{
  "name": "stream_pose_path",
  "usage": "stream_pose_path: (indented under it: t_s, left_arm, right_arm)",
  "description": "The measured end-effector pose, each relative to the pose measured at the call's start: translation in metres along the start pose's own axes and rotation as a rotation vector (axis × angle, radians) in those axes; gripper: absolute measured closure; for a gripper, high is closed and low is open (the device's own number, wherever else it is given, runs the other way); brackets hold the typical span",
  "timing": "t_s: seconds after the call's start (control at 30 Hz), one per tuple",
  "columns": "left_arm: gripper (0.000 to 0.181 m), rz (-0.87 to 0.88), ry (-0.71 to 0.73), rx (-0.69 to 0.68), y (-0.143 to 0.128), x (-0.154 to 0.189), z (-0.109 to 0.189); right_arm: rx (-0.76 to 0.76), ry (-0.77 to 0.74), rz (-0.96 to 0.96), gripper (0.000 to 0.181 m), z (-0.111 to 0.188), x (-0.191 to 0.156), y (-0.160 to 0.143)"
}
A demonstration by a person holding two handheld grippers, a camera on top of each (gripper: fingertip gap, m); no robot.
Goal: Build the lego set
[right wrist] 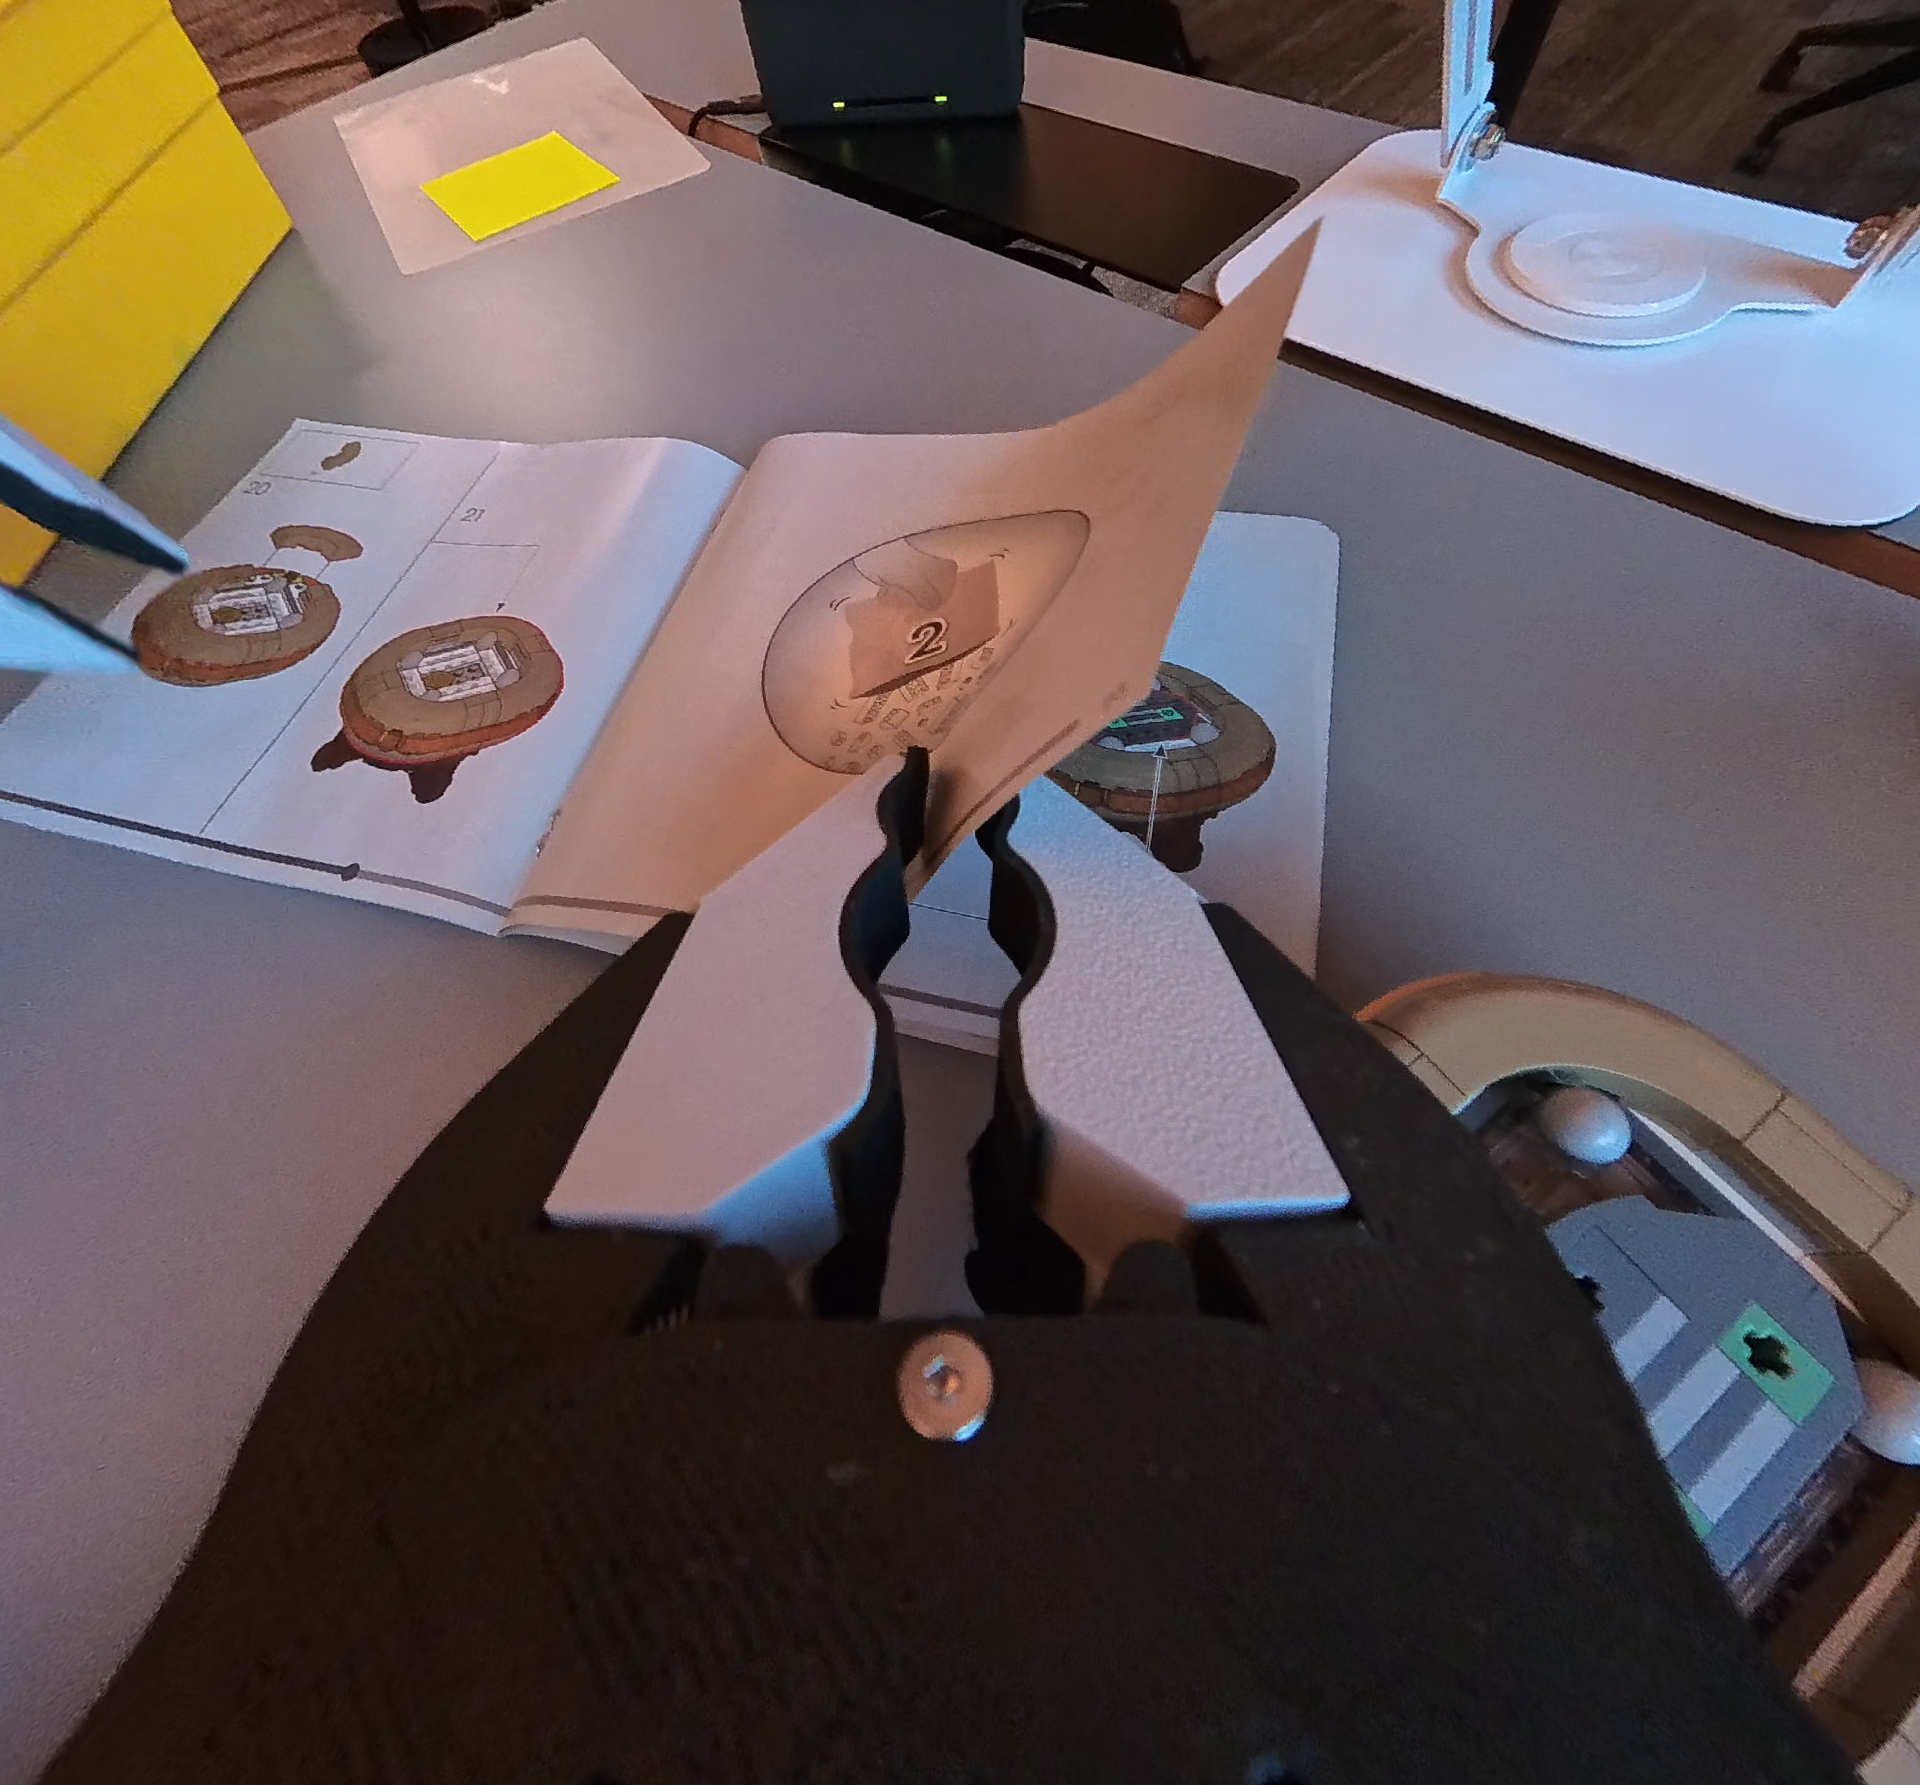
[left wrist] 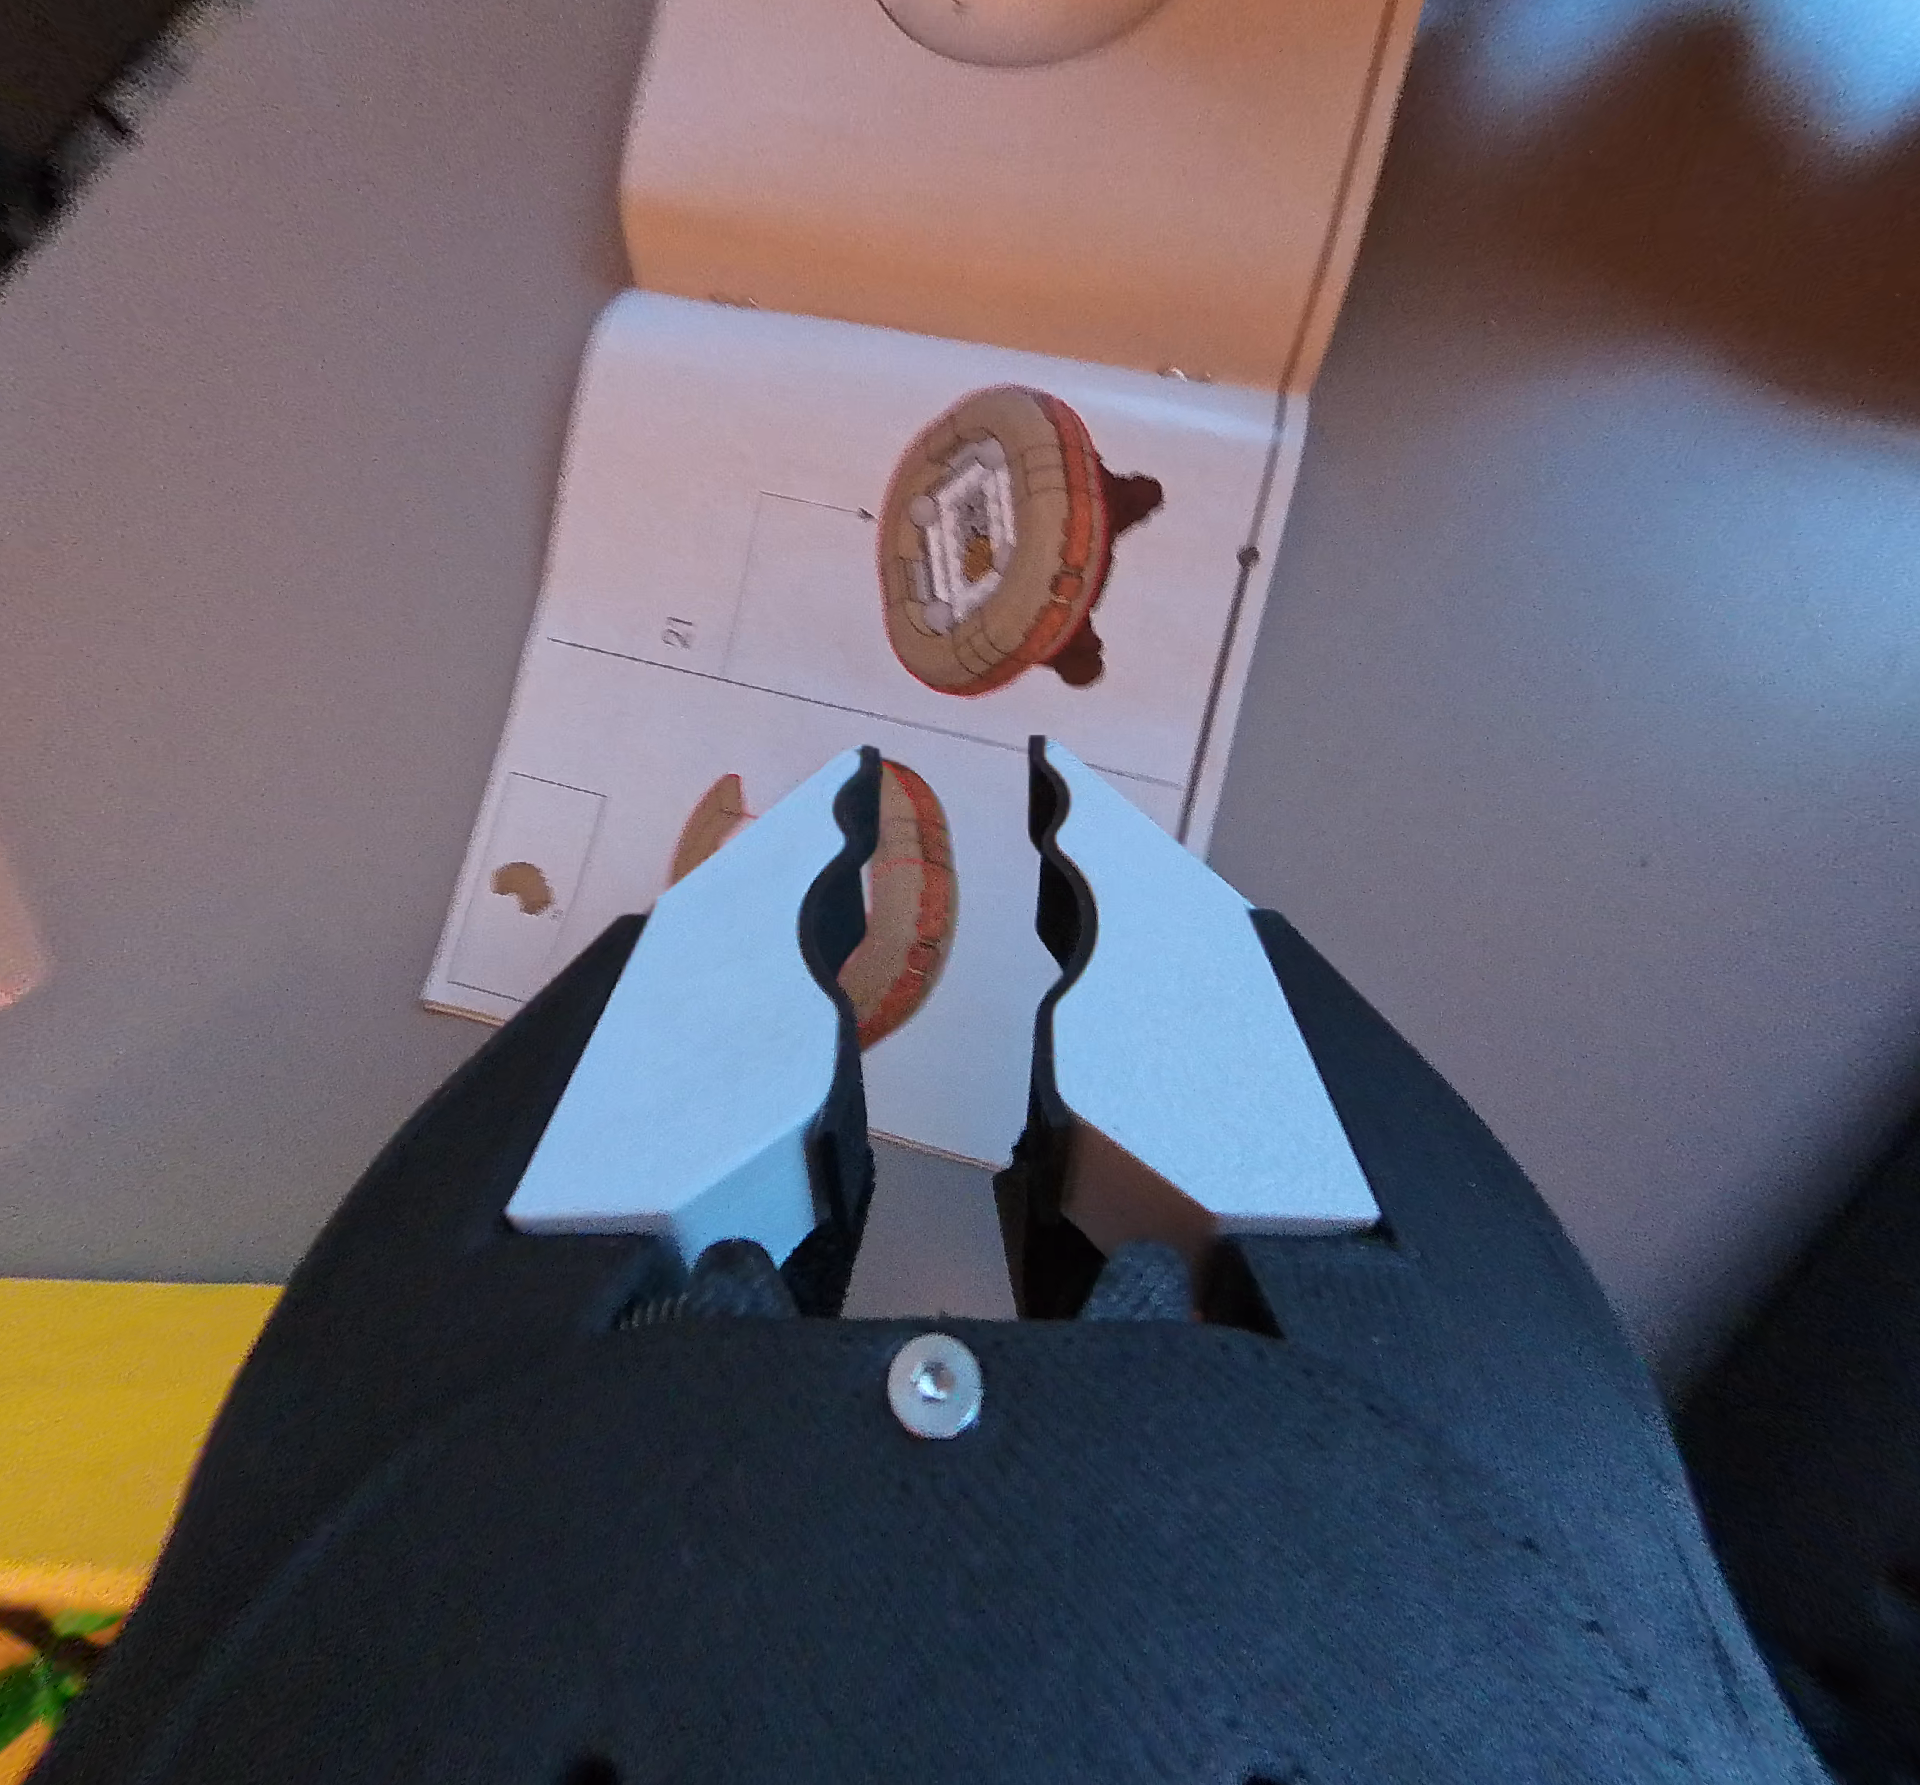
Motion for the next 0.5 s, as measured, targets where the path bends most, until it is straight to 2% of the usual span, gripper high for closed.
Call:
stream_pose_path:
  t_s: [0.07, 0.17, 0.27, 0.37, 0.5]
  left_arm:
    - [0.155, 0.015, 0.057, 0.120, 0.018, -0.009, 0.011]
    - [0.155, 0.084, 0.156, 0.390, 0.052, -0.028, 0.041]
    - [0.158, 0.168, 0.193, 0.619, 0.069, -0.040, 0.073]
    - [0.153, 0.198, 0.189, 0.729, 0.071, -0.045, 0.088]
    - [0.153, 0.226, 0.203, 0.755, 0.071, -0.050, 0.092]
  right_arm:
    - [-0.005, -0.002, 0.005, 0.175, 0.000, 0.000, 0.000]
    - [-0.009, -0.006, 0.006, 0.175, -0.001, 0.001, -0.001]
    - [-0.011, -0.004, 0.003, 0.175, -0.001, 0.001, -0.002]
    - [-0.012, -0.005, 0.006, 0.177, -0.002, 0.000, -0.002]
    - [-0.014, -0.002, 0.010, 0.177, -0.002, -0.001, -0.002]
Point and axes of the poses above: each gripper's, where its closed fingertips meet, z back along the fingers, y out of its top, x = y × z across the jaws, the point moved 2 cm from there along z, back along the fingers, and after that the axes turned 12 degrees about z, right-handed, at the moved point
